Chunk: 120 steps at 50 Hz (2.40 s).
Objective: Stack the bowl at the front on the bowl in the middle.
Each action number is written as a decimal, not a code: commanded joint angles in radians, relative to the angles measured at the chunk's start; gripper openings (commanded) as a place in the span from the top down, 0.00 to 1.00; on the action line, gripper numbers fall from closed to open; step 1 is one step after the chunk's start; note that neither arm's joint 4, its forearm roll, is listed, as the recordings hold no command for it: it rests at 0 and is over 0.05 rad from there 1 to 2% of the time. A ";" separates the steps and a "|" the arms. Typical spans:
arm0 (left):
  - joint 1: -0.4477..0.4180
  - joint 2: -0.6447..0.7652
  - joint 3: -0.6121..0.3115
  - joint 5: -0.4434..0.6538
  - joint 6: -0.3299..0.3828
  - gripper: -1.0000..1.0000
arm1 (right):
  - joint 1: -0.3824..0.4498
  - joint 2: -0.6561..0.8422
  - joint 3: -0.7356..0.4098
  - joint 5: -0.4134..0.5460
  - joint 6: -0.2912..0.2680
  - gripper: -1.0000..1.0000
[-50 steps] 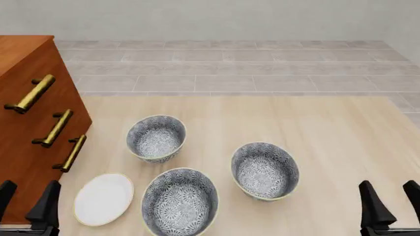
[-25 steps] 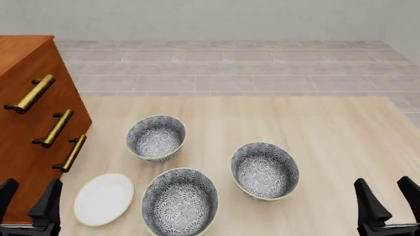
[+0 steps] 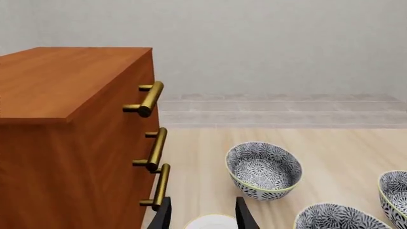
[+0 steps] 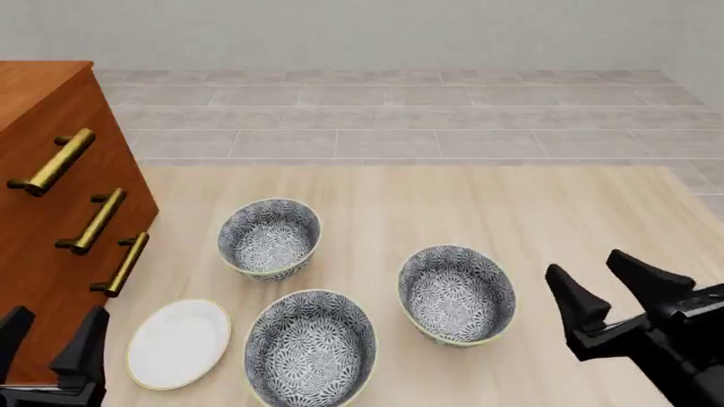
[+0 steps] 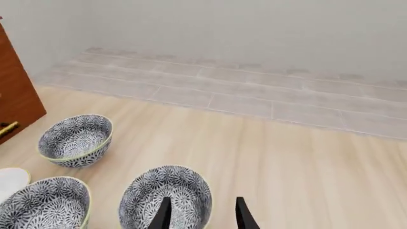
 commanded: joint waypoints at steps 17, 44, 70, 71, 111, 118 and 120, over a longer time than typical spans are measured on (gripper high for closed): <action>0.021 -0.021 -0.020 0.024 0.004 0.00 | 0.288 0.546 -0.428 0.124 0.100 0.00; 0.029 -0.023 -0.038 0.034 -0.005 0.00 | 0.372 0.869 -0.846 0.374 0.097 0.00; 0.015 0.016 -0.028 -0.005 -0.015 0.00 | 0.382 1.148 -1.136 0.473 0.123 0.00; 0.014 0.021 -0.025 -0.010 -0.015 0.00 | 0.383 1.158 -1.142 0.473 0.125 0.00; 0.015 0.102 -0.017 -0.084 -0.056 0.00 | 0.417 1.474 -1.393 0.516 0.195 0.00; 0.012 0.117 -0.014 -0.099 -0.059 0.00 | 0.403 1.521 -1.430 0.523 0.192 0.00; 0.012 0.116 -0.014 -0.097 -0.062 0.00 | 0.402 1.531 -1.441 0.527 0.191 0.00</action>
